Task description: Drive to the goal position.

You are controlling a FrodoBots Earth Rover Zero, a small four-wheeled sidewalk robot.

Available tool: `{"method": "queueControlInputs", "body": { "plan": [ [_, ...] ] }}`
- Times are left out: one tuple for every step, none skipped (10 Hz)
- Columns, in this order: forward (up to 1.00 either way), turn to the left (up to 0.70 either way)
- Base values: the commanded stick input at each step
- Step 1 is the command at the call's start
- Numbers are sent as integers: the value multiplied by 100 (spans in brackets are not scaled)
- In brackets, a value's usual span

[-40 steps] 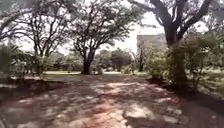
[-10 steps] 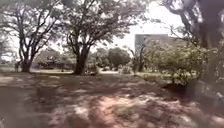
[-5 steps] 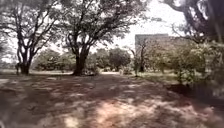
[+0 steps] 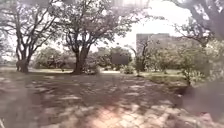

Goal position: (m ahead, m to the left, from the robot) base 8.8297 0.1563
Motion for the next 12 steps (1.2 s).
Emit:
{"method": "queueControlInputs", "body": {
  "plan": [
    [70,0],
    [70,-11],
    [70,-30],
    [70,-35],
    [70,-35],
    [70,0],
    [70,0],
    [70,0],
    [70,0],
    [70,0],
    [70,0],
    [70,0]
  ]
}}
